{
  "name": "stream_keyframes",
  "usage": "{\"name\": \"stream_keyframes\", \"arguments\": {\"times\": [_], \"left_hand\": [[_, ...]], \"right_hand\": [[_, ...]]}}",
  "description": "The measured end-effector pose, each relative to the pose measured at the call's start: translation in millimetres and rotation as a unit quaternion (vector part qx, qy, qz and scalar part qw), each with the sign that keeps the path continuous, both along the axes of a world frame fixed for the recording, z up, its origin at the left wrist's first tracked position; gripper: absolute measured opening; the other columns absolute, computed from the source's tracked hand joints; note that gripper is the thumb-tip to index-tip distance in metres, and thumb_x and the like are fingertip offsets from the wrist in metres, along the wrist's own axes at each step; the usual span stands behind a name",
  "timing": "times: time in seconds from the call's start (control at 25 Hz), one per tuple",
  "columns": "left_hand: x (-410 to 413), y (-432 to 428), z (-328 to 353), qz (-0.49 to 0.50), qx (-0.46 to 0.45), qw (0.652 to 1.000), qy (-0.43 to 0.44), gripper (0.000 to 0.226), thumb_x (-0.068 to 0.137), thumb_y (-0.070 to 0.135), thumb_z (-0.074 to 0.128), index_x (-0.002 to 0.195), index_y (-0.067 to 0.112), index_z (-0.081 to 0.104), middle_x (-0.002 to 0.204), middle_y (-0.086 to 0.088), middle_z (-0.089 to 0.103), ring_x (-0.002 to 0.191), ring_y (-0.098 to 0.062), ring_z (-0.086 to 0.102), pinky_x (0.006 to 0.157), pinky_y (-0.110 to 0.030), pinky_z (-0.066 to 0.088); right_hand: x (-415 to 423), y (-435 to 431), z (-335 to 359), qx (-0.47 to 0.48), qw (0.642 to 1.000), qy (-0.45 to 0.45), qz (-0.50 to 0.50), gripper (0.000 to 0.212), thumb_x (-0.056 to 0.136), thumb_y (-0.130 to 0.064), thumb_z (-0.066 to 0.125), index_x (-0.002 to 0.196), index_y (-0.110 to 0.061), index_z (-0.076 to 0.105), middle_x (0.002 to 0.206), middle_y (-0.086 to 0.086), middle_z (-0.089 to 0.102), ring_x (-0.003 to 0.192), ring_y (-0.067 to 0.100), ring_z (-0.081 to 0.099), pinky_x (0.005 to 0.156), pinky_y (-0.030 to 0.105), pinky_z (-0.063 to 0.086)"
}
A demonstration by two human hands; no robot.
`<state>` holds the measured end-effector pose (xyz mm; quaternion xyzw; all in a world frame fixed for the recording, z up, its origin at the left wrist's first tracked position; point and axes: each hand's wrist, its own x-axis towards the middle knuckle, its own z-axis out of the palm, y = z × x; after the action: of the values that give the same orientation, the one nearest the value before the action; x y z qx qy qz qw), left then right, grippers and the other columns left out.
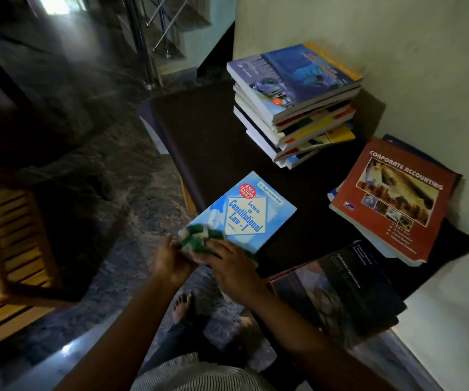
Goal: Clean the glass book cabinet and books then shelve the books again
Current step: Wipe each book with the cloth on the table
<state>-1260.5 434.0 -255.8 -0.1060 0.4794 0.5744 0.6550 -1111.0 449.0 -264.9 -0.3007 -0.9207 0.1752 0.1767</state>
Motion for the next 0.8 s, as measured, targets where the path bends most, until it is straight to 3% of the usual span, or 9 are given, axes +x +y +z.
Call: {"name": "stream_keyframes", "arguments": {"times": [0.12, 0.24, 0.32, 0.44, 0.52, 0.6, 0.68, 0.72, 0.8], "left_hand": [[6, -2, 7, -0.006, -0.008, 1.0, 0.019, 0.063, 0.096, 0.053, 0.03, 0.07, 0.011, 0.07, 0.064, -0.011, 0.066, 0.053, -0.025, 0.065, 0.045, -0.028, 0.054], [20, 3, 18, -0.029, -0.007, 0.988, 0.15, 0.019, 0.094, 0.024, 0.052, 0.078, 0.014, 0.056, 0.069, -0.006, 0.059, 0.045, -0.011, 0.059, 0.046, -0.024, 0.052], [27, 7, 30, -0.011, 0.049, 0.976, 0.212, 0.014, 0.092, 0.007, 0.054, 0.08, 0.014, 0.052, 0.077, -0.008, 0.059, 0.046, -0.008, 0.06, 0.045, -0.022, 0.052], [38, 9, 63, -0.012, 0.195, 0.917, 0.348, 0.013, 0.088, 0.005, 0.06, 0.082, 0.016, 0.055, 0.079, 0.002, 0.068, 0.063, -0.008, 0.064, 0.059, -0.027, 0.054], [46, 5, 81, -0.038, 0.305, 0.81, 0.5, 0.012, 0.084, 0.013, 0.064, 0.087, 0.024, 0.061, 0.084, 0.01, 0.069, 0.076, -0.005, 0.065, 0.071, -0.021, 0.054], [50, 0, 83, -0.071, 0.393, 0.636, 0.66, 0.012, 0.086, 0.018, 0.059, 0.095, 0.024, 0.064, 0.097, 0.014, 0.066, 0.09, -0.003, 0.062, 0.087, -0.014, 0.046], [45, 0, 56, -0.116, 0.461, 0.468, 0.745, 0.018, 0.092, 0.017, 0.05, 0.105, 0.017, 0.062, 0.112, 0.007, 0.061, 0.108, -0.008, 0.057, 0.109, -0.026, 0.032], [40, -2, 35, -0.142, 0.465, 0.423, 0.765, 0.02, 0.096, 0.02, 0.045, 0.108, 0.017, 0.061, 0.116, 0.003, 0.06, 0.116, -0.011, 0.053, 0.114, -0.034, 0.025], [29, -11, -8, -0.194, 0.406, 0.383, 0.807, 0.024, 0.098, 0.027, 0.039, 0.114, 0.025, 0.057, 0.126, 0.001, 0.058, 0.13, -0.017, 0.041, 0.117, -0.043, 0.015]], "right_hand": [[19, 2, 14, -0.108, 0.991, 0.077, -0.029, 0.045, 0.082, -0.012, 0.038, 0.121, -0.011, 0.062, 0.125, 0.01, 0.057, 0.116, 0.015, 0.04, 0.103, 0.014, 0.023], [48, 19, 47, -0.195, 0.954, 0.177, -0.146, 0.05, 0.086, -0.001, 0.04, 0.13, -0.024, 0.049, 0.13, -0.006, 0.046, 0.121, -0.004, 0.039, 0.104, 0.006, 0.024], [66, 28, 73, -0.185, 0.945, 0.207, -0.175, 0.052, 0.087, 0.001, 0.043, 0.127, -0.031, 0.047, 0.13, -0.013, 0.044, 0.12, -0.014, 0.037, 0.101, 0.004, 0.026], [90, 37, 107, -0.162, 0.93, 0.261, -0.202, 0.048, 0.088, -0.007, 0.043, 0.126, -0.035, 0.048, 0.136, -0.002, 0.046, 0.125, -0.003, 0.041, 0.1, 0.008, 0.031], [103, 36, 126, -0.133, 0.928, 0.29, -0.194, 0.046, 0.089, -0.007, 0.044, 0.128, -0.03, 0.046, 0.138, -0.002, 0.046, 0.129, 0.002, 0.041, 0.102, 0.011, 0.033], [114, 31, 139, -0.13, 0.92, 0.319, -0.186, 0.044, 0.09, -0.006, 0.044, 0.13, -0.026, 0.045, 0.139, -0.009, 0.044, 0.132, 0.002, 0.038, 0.104, 0.013, 0.033], [119, 23, 141, -0.151, 0.916, 0.326, -0.18, 0.045, 0.09, -0.006, 0.044, 0.129, -0.029, 0.045, 0.139, -0.013, 0.043, 0.131, 0.001, 0.038, 0.104, 0.014, 0.033], [119, 19, 136, -0.166, 0.914, 0.323, -0.179, 0.045, 0.091, -0.006, 0.044, 0.128, -0.031, 0.046, 0.137, -0.016, 0.043, 0.129, -0.002, 0.039, 0.102, 0.012, 0.034], [117, 14, 123, -0.197, 0.906, 0.327, -0.184, 0.044, 0.091, -0.007, 0.045, 0.126, -0.033, 0.048, 0.135, -0.021, 0.044, 0.127, -0.004, 0.041, 0.099, 0.01, 0.035]]}}
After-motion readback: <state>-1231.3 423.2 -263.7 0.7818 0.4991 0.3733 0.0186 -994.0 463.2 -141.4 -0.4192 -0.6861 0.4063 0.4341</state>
